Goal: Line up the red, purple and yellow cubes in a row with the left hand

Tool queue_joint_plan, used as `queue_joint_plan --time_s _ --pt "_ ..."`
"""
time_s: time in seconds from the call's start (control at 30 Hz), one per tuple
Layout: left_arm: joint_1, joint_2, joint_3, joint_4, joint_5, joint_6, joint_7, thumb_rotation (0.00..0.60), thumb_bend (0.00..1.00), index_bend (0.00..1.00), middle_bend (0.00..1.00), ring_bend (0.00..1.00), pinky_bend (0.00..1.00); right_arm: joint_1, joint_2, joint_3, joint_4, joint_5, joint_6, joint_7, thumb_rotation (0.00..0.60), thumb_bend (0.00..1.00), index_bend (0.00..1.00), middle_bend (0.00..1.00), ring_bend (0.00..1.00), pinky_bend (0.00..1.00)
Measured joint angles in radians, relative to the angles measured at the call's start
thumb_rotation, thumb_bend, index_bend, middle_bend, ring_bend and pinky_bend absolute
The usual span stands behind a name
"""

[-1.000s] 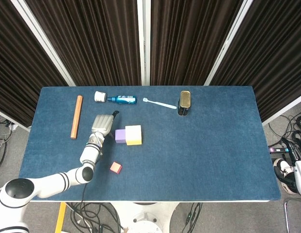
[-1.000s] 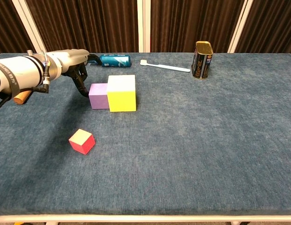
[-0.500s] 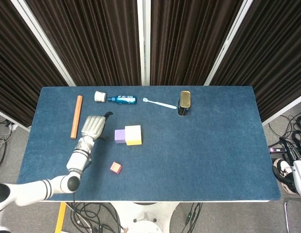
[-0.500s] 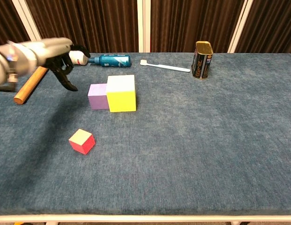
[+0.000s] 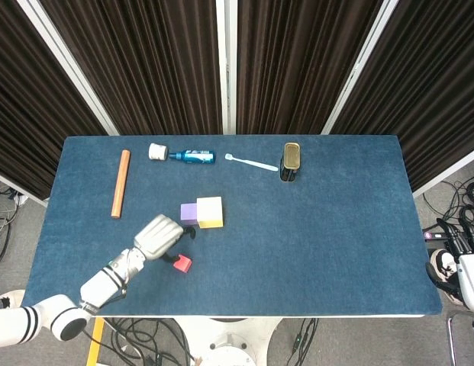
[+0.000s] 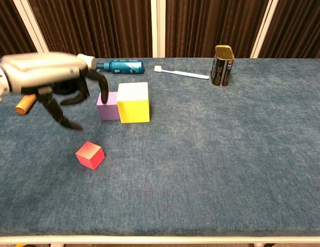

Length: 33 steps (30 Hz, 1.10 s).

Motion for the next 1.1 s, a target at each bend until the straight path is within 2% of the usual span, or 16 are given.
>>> queue_joint_plan --time_s 0.13,0.3,0.6,1.1 --pt "-0.006 -0.001 0.017 -0.010 0.003 -0.042 0.005 0.600 0.19 0.40 0.94 0.97 1.00 0.000 0.000 -0.002 -0.002 0.003 -0.005 -0.002 0.600 0.24 0.08 0.16 0.02 0.16" --pt "-0.004 -0.026 0.016 -0.019 -0.070 -0.072 0.037 0.600 0.19 0.40 0.94 0.97 1.00 0.003 0.000 0.000 -0.003 0.002 -0.009 -0.004 0.600 0.24 0.08 0.16 0.02 0.16" --pt "0.038 -0.132 0.009 0.027 -0.195 -0.059 0.109 0.600 0.20 0.46 0.95 0.97 1.00 0.009 -0.004 0.001 0.004 0.006 -0.019 0.001 0.600 0.24 0.08 0.16 0.02 0.16" --pt "0.083 -0.196 0.008 0.078 -0.224 -0.033 0.120 0.600 0.30 0.53 0.96 0.98 1.00 0.009 -0.005 0.000 0.008 0.007 -0.021 0.006 0.600 0.24 0.08 0.16 0.02 0.16"
